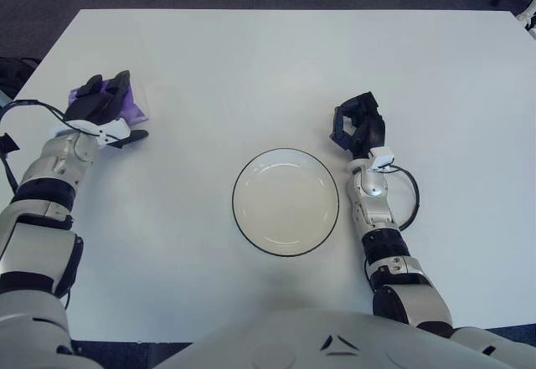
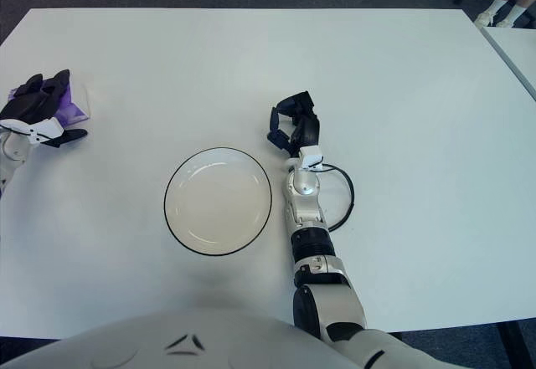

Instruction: Put the tissue paper into the plate.

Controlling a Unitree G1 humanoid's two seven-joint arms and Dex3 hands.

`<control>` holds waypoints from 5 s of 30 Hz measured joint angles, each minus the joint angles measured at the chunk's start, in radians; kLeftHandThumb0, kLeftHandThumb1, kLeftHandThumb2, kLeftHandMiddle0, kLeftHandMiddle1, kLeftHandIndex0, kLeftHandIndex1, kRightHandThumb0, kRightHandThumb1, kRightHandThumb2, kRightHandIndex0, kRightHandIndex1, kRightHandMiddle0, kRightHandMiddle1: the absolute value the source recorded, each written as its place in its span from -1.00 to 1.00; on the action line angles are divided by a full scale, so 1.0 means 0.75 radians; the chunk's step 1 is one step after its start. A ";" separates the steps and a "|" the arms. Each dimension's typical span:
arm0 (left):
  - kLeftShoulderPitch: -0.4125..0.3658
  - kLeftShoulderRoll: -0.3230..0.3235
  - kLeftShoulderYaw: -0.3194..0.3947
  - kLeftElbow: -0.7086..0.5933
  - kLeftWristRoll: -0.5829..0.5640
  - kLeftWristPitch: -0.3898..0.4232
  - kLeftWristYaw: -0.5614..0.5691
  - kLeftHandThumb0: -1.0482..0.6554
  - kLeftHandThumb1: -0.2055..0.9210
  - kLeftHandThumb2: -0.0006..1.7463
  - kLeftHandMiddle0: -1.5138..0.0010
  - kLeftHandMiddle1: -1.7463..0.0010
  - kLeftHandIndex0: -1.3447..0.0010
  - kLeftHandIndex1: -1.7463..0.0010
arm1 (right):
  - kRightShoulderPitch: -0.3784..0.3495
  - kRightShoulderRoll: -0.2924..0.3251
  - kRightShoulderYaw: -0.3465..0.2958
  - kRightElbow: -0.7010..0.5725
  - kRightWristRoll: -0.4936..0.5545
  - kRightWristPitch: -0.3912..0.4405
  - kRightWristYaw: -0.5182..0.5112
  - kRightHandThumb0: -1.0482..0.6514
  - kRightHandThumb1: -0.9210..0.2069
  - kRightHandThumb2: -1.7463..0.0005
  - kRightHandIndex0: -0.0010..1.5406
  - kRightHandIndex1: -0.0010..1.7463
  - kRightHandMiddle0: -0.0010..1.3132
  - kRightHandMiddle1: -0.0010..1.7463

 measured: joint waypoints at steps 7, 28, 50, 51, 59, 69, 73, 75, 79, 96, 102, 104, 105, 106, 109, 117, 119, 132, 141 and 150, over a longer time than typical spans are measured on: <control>-0.073 -0.046 -0.033 0.126 0.019 -0.012 0.085 -0.89 0.20 -0.08 0.98 -0.47 1.00 -0.07 | 0.002 0.001 -0.002 -0.001 0.000 0.001 0.000 -0.25 -0.34 -0.18 -0.18 0.64 -0.35 1.00; -0.124 -0.082 -0.037 0.203 -0.025 -0.090 0.222 -0.27 -0.33 0.38 -0.35 -1.00 -0.03 -1.00 | 0.003 0.005 0.000 -0.010 -0.001 0.009 0.000 -0.24 -0.38 -0.15 -0.18 0.65 -0.37 1.00; -0.106 -0.136 0.019 0.174 -0.118 -0.050 0.271 0.05 -0.16 0.66 -0.73 -1.00 -0.58 -1.00 | 0.005 0.002 -0.004 -0.010 0.000 -0.002 0.002 -0.24 -0.36 -0.16 -0.18 0.65 -0.36 1.00; -0.105 -0.138 0.019 0.171 -0.119 -0.047 0.272 0.05 -0.16 0.66 -0.73 -1.00 -0.58 -1.00 | 0.005 0.002 -0.005 -0.010 0.000 -0.002 0.003 -0.24 -0.36 -0.16 -0.18 0.65 -0.36 1.00; -0.089 -0.156 0.014 0.134 -0.110 -0.023 0.345 0.02 -0.12 0.68 -0.84 -1.00 -0.67 -1.00 | 0.005 0.002 -0.010 -0.010 0.002 -0.002 0.014 -0.24 -0.37 -0.16 -0.18 0.64 -0.37 1.00; -0.001 -0.162 0.026 -0.027 -0.112 -0.079 0.417 -0.02 -0.07 0.67 -0.92 -1.00 -0.72 -1.00 | 0.006 0.002 -0.011 -0.014 0.001 0.001 0.014 -0.24 -0.36 -0.17 -0.17 0.65 -0.36 1.00; 0.073 -0.181 0.051 -0.203 -0.117 -0.087 0.418 -0.06 -0.03 0.64 -0.93 -1.00 -0.72 -1.00 | 0.007 0.003 -0.011 -0.018 0.001 0.010 0.014 -0.24 -0.36 -0.17 -0.18 0.65 -0.36 1.00; 0.092 -0.201 0.063 -0.246 -0.123 -0.104 0.418 -0.06 -0.02 0.64 -0.93 -1.00 -0.72 -1.00 | 0.007 0.005 -0.011 -0.019 0.001 0.014 0.014 -0.24 -0.36 -0.17 -0.18 0.65 -0.36 1.00; 0.117 -0.238 0.106 -0.305 -0.155 -0.127 0.416 -0.05 -0.01 0.63 -0.91 -1.00 -0.72 -1.00 | 0.006 0.010 -0.006 -0.024 0.001 0.020 0.014 -0.24 -0.36 -0.17 -0.18 0.65 -0.36 1.00; 0.242 -0.404 0.291 -0.667 -0.281 -0.196 0.406 -0.01 -0.09 0.66 -0.90 -1.00 -0.75 -1.00 | 0.006 0.011 -0.005 -0.032 0.001 0.022 0.014 -0.24 -0.36 -0.17 -0.18 0.64 -0.36 1.00; 0.262 -0.452 0.336 -0.786 -0.339 -0.195 0.349 -0.01 -0.10 0.69 -0.95 -1.00 -0.79 -1.00 | 0.006 0.011 -0.005 -0.032 0.001 0.021 0.014 -0.24 -0.37 -0.16 -0.18 0.63 -0.37 1.00; 0.287 -0.473 0.341 -0.873 -0.359 -0.169 0.321 0.00 -0.11 0.70 -0.96 -1.00 -0.80 -1.00 | 0.006 0.011 -0.006 -0.032 0.001 0.020 0.014 -0.24 -0.37 -0.16 -0.18 0.63 -0.37 1.00; 0.301 -0.487 0.341 -0.923 -0.366 -0.153 0.305 0.00 -0.13 0.71 -0.96 -1.00 -0.81 -1.00 | 0.005 0.011 -0.006 -0.032 0.001 0.020 0.014 -0.24 -0.38 -0.15 -0.18 0.62 -0.37 1.00; 0.315 -0.502 0.341 -0.976 -0.373 -0.134 0.286 0.01 -0.13 0.71 -0.96 -1.00 -0.81 -1.00 | 0.005 0.011 -0.006 -0.032 0.001 0.020 0.014 -0.24 -0.38 -0.15 -0.18 0.62 -0.37 1.00; 0.351 -0.548 0.335 -1.117 -0.392 -0.096 0.225 0.02 -0.16 0.74 -0.98 -1.00 -0.83 -1.00 | 0.005 0.011 -0.006 -0.032 0.001 0.022 0.014 -0.24 -0.39 -0.15 -0.19 0.61 -0.38 1.00; 0.440 -0.634 0.287 -1.401 -0.450 -0.048 0.039 0.09 -0.33 0.82 -1.00 -1.00 -0.87 -1.00 | 0.005 0.011 -0.004 -0.032 0.001 0.024 0.014 -0.24 -0.40 -0.13 -0.21 0.60 -0.39 1.00; 0.475 -0.642 0.267 -1.465 -0.478 -0.034 -0.021 0.10 -0.36 0.84 -0.99 -1.00 -0.87 -1.00 | 0.005 0.011 -0.003 -0.031 0.001 0.024 0.014 -0.24 -0.40 -0.13 -0.21 0.60 -0.39 1.00; 0.524 -0.621 0.143 -1.555 -0.388 -0.101 -0.262 0.11 -0.53 0.94 -0.94 -1.00 -0.88 -1.00 | 0.005 0.012 -0.007 -0.030 0.001 0.028 0.014 -0.24 -0.40 -0.14 -0.19 0.61 -0.38 1.00; 0.579 -0.621 0.061 -1.717 -0.563 -0.041 -0.512 0.10 -0.38 0.83 -0.81 -1.00 -0.76 -1.00 | 0.004 0.012 -0.006 -0.030 0.005 0.033 0.022 -0.24 -0.40 -0.13 -0.23 0.59 -0.39 1.00; 0.580 -0.575 0.052 -1.778 -0.618 0.010 -0.671 0.10 -0.32 0.76 -0.77 -1.00 -0.69 -1.00 | 0.006 0.012 -0.006 -0.041 0.010 0.046 0.025 -0.24 -0.39 -0.14 -0.24 0.55 -0.38 1.00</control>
